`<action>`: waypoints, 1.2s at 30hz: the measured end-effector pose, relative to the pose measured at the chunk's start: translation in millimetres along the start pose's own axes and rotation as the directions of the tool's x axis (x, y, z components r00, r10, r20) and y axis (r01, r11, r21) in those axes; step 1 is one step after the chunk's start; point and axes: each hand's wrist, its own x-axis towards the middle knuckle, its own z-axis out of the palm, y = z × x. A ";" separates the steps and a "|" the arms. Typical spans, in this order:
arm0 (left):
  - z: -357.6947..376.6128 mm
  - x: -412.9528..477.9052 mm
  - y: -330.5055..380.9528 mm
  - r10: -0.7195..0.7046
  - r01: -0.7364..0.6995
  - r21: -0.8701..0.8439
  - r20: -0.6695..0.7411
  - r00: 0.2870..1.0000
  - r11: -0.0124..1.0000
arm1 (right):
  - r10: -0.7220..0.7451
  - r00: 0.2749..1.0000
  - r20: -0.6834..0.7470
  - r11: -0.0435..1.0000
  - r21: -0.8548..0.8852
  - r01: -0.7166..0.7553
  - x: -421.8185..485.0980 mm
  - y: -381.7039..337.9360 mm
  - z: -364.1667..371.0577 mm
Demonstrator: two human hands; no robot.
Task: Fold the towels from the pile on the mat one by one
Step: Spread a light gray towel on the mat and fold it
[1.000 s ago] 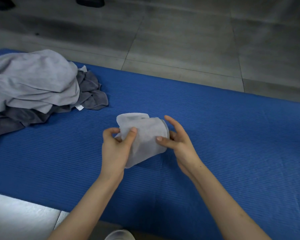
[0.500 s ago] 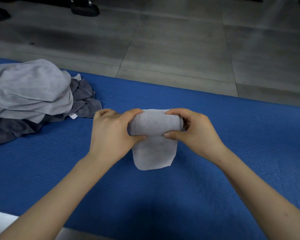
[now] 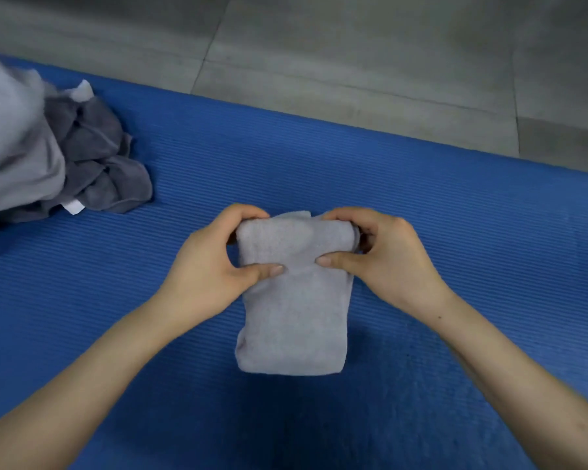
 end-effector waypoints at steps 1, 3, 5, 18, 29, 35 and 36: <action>4.7 1.7 -0.9 -0.015 0.015 -0.006 -0.025 1.000 1.000 | 0.002 1.000 -0.020 1.000 0.012 -0.002 1.2 5.5 2.4; 13.6 2.7 0.4 -0.035 0.035 -0.008 -0.069 0.997 0.999 | 0.007 0.997 -0.075 1.000 0.030 -0.005 -1.9 13.0 4.2; 23.4 2.1 5.7 -0.046 0.045 -0.007 -0.077 0.996 0.999 | 0.042 0.993 -0.113 0.998 0.049 -0.037 -11.3 18.2 0.9; 91.3 -82.3 101.7 -0.101 -0.035 0.284 0.451 0.887 0.958 | 0.592 0.804 -0.062 0.805 -0.006 -0.593 -195.3 22.8 -45.8; -1.0 -147.2 317.6 -0.347 0.057 0.457 0.582 0.735 0.888 | 0.704 0.704 -0.098 0.707 -0.006 -0.708 -299.1 -167.0 -189.2; -57.6 -131.4 457.0 -0.274 -0.342 0.630 0.676 0.684 0.698 | 0.698 0.700 -0.153 0.694 -0.095 -0.713 -326.5 -267.1 -304.7; -66.9 -128.3 483.6 -0.253 -0.378 0.623 0.690 0.678 0.685 | 0.694 0.700 -0.167 0.694 -0.107 -0.712 -330.9 -284.2 -324.8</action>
